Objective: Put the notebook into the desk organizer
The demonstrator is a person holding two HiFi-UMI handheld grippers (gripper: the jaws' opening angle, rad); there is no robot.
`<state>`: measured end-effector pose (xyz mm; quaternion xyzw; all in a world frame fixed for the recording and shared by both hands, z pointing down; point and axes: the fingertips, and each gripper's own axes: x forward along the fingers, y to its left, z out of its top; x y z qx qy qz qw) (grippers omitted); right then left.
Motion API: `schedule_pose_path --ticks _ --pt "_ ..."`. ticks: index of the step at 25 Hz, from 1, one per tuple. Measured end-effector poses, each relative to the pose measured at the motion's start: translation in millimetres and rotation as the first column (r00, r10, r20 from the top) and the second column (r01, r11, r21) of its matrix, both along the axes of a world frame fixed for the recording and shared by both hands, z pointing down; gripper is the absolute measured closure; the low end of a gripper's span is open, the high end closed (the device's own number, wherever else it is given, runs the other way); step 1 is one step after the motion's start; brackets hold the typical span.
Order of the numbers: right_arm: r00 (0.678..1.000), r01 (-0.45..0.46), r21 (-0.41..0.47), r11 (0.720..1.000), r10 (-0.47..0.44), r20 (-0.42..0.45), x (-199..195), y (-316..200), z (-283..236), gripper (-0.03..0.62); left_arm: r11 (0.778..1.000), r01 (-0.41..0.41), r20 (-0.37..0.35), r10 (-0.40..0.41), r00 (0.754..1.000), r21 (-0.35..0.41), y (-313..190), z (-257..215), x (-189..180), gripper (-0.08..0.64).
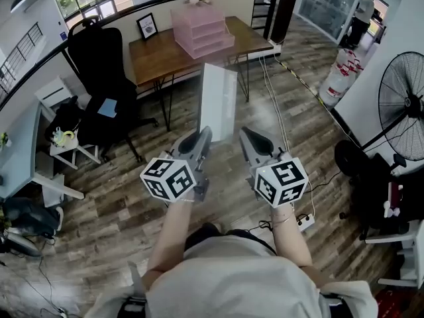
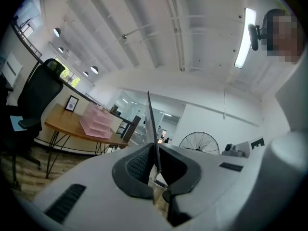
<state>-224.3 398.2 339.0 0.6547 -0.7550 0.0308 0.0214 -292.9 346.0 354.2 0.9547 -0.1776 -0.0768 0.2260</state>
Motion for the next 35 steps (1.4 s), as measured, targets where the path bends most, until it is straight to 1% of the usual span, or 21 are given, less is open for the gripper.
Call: schedule_pose_path --ticks 7,11,13,15,19,25,31,35 --pt "0.999 -0.053 -0.015 0.998 0.053 0.005 7.4 -23.0 9.6 0.580 0.999 -0.034 -0.021 0.033 0.999 -0.011 -28.9 4.1 3.3 0.537" --pt "0.998 -0.062 -0.009 0.998 0.062 -0.029 2.2 -33.6 8.7 0.580 0.998 -0.044 -0.034 0.042 0.999 -0.046 -41.1 13.9 7.3 0.537" --pt "0.997 -0.070 -0.014 0.997 0.070 -0.026 6.9 -42.0 9.9 0.580 0.997 -0.051 -0.029 0.049 0.998 -0.060 -47.1 18.6 10.9 0.538" --pt "0.997 -0.080 -0.020 0.997 0.080 -0.014 14.9 -52.4 12.3 0.580 0.997 -0.046 -0.034 0.044 0.998 -0.068 -54.8 21.0 13.6 0.538" --pt "0.998 -0.066 -0.028 0.997 0.066 -0.004 27.5 -80.0 17.0 0.580 0.997 -0.012 -0.038 0.009 0.999 -0.082 -83.3 24.2 20.9 0.537" --pt "1.000 -0.026 -0.015 1.000 0.027 0.016 62.9 -128.8 23.0 0.580 0.995 0.050 -0.030 -0.053 0.998 -0.082 -131.1 27.7 42.5 0.537" --pt "0.999 0.010 0.003 1.000 -0.010 0.047 115.6 -188.9 16.4 0.580 0.993 0.111 -0.023 -0.112 0.993 -0.047 -192.9 10.6 80.6 0.537" --pt "0.996 0.070 0.018 0.997 -0.071 0.050 146.8 -227.6 8.0 0.580 0.990 0.137 -0.034 -0.137 0.990 -0.014 -229.5 -3.6 115.1 0.537"
